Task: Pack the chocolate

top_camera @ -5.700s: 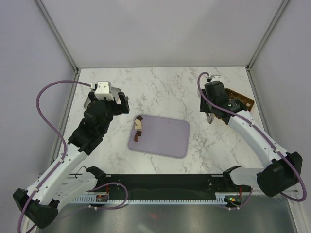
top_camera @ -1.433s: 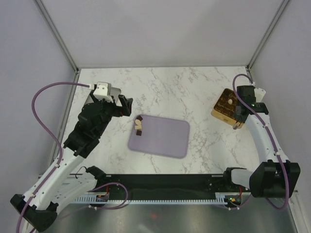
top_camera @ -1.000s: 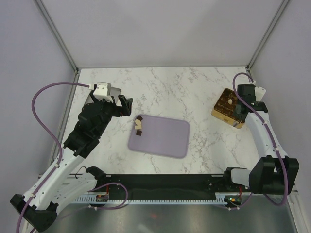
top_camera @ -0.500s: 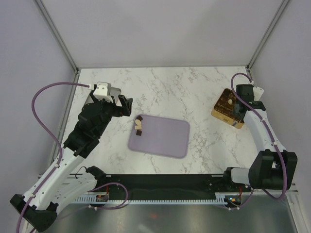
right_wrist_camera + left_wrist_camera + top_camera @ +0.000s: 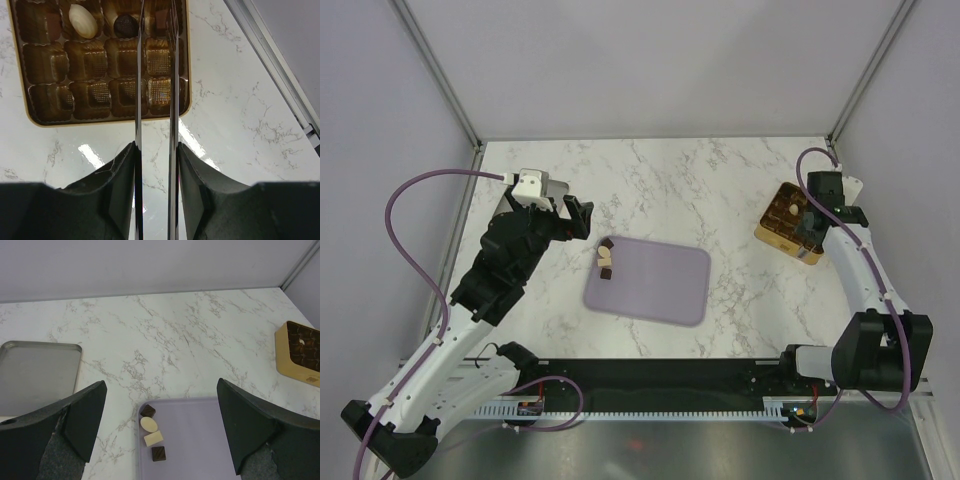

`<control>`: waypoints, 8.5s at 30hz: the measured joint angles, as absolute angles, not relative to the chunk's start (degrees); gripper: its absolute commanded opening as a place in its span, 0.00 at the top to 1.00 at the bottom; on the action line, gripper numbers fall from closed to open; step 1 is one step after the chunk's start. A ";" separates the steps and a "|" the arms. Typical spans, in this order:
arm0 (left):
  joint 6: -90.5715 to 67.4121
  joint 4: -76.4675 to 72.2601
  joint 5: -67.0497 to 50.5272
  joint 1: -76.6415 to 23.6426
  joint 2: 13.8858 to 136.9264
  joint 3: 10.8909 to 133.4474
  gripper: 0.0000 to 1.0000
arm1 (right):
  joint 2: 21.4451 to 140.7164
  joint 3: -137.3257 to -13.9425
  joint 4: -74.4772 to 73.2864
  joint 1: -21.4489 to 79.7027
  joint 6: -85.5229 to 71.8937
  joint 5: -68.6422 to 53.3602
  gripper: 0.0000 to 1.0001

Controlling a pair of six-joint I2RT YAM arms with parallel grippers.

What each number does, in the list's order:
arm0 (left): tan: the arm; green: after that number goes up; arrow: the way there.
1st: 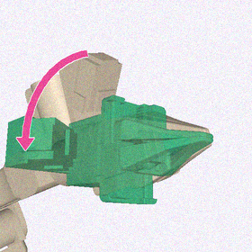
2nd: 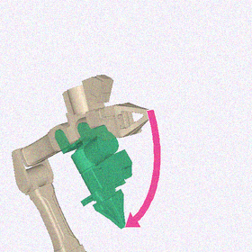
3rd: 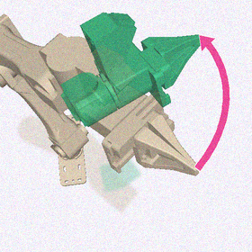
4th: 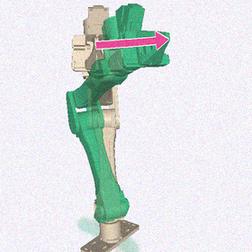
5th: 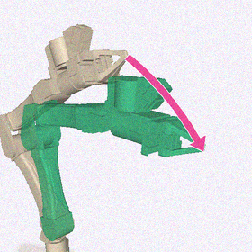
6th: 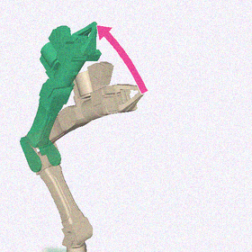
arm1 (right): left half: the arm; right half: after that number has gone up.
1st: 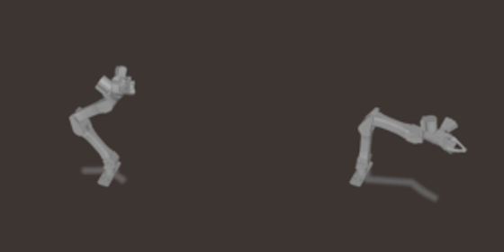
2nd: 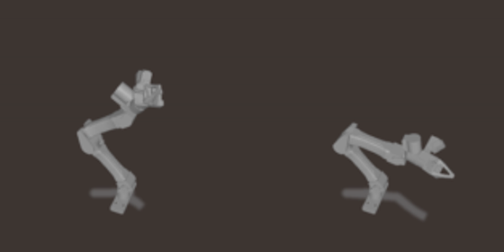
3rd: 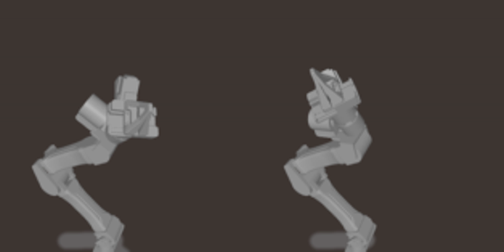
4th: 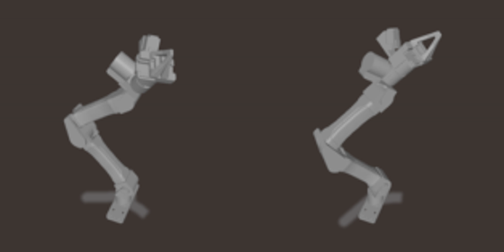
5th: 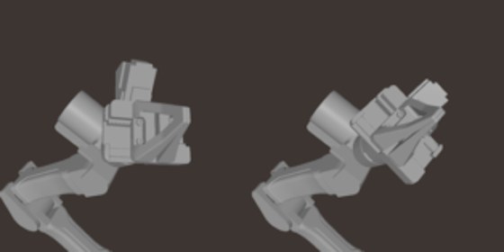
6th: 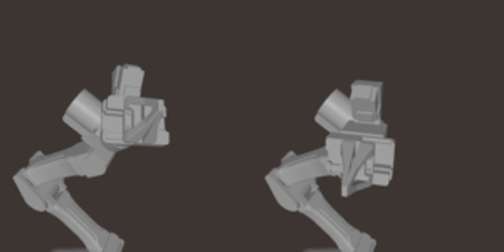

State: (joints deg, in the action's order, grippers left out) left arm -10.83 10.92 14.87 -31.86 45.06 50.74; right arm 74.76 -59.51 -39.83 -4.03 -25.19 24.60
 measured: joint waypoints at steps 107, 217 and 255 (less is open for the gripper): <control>-8.36 10.96 25.43 -31.86 48.10 50.74 0.00 | 81.67 -58.30 -25.50 73.03 -24.71 31.33 0.61; -8.29 10.98 25.58 -31.86 48.36 50.74 0.00 | 72.62 -52.07 -16.60 50.54 -14.50 8.19 0.48; -8.25 10.98 26.02 -31.86 48.38 50.74 0.00 | 89.97 -54.19 -7.33 62.52 -11.77 15.35 0.55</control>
State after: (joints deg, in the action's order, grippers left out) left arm -8.25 10.98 26.02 -31.86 48.38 50.74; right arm 89.97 -54.19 -7.33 62.52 -11.77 15.35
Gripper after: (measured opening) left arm 0.993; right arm 0.465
